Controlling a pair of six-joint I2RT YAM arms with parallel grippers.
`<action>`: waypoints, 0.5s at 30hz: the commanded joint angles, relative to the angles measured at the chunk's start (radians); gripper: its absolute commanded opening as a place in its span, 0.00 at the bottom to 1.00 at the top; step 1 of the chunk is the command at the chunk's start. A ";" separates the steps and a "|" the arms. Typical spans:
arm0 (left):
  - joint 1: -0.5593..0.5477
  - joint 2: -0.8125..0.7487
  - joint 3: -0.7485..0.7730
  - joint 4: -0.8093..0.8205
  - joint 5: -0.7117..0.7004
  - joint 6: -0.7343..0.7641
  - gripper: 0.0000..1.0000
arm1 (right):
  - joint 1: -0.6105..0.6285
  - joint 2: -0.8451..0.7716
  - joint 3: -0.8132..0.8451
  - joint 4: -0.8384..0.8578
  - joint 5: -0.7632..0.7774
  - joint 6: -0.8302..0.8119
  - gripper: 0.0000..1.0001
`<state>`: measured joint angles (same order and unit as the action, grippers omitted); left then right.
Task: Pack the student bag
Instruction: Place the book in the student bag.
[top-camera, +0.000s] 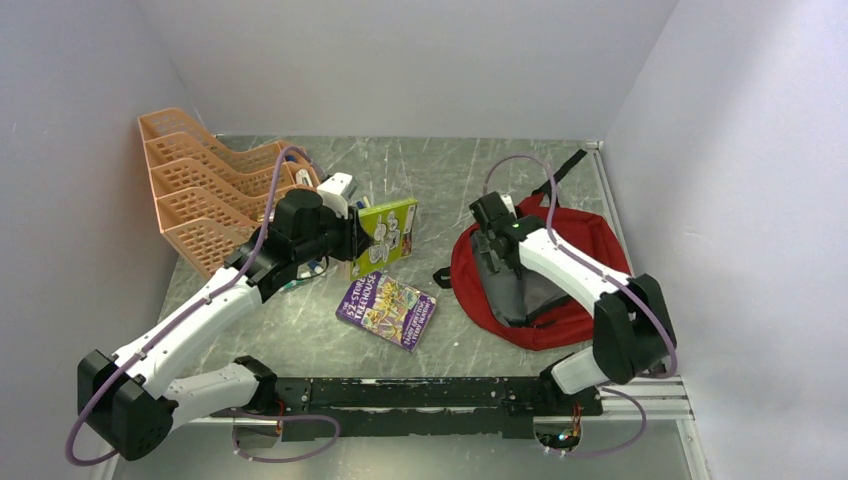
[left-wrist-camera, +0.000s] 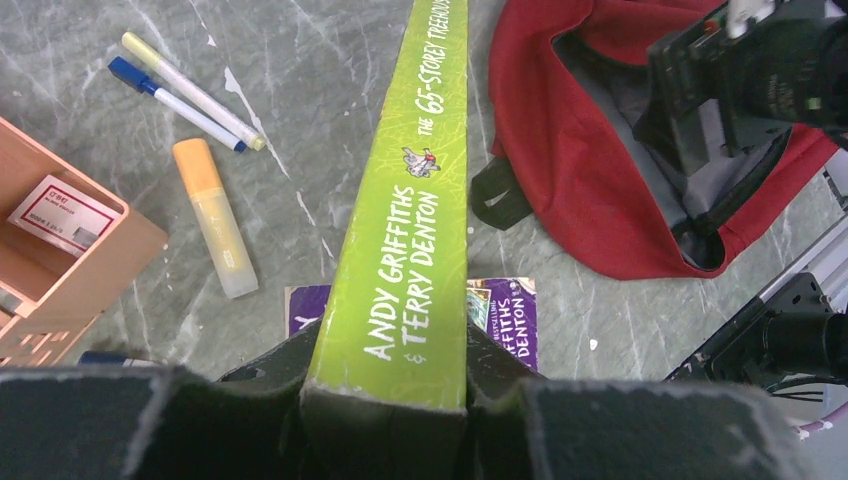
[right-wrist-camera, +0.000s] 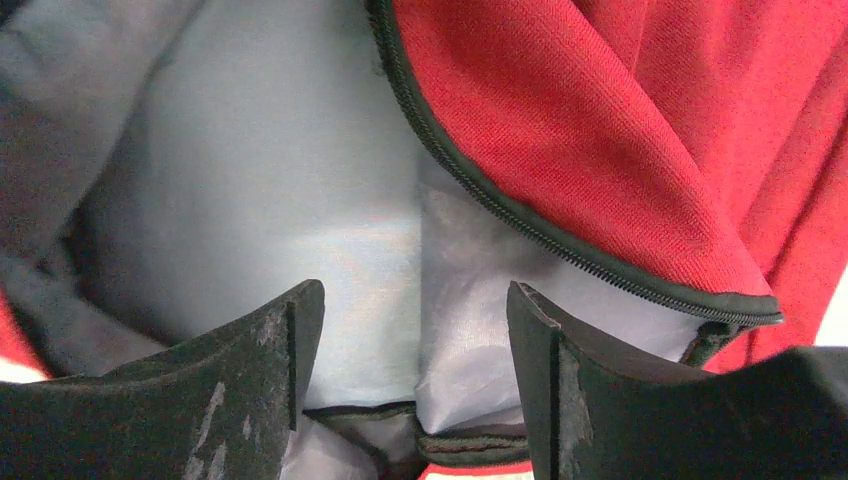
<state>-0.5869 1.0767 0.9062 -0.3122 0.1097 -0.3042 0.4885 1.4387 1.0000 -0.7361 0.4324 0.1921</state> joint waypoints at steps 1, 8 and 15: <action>-0.002 -0.024 0.044 0.067 0.032 -0.019 0.05 | 0.035 0.084 -0.002 -0.030 0.189 0.013 0.71; -0.002 -0.047 0.036 0.053 0.032 -0.017 0.05 | 0.078 0.264 0.032 -0.075 0.393 0.019 0.76; -0.002 -0.063 0.029 0.049 0.029 -0.019 0.05 | 0.081 0.390 0.029 -0.074 0.511 0.026 0.76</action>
<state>-0.5869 1.0496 0.9062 -0.3206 0.1150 -0.3111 0.5724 1.7882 1.0237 -0.8017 0.8234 0.2008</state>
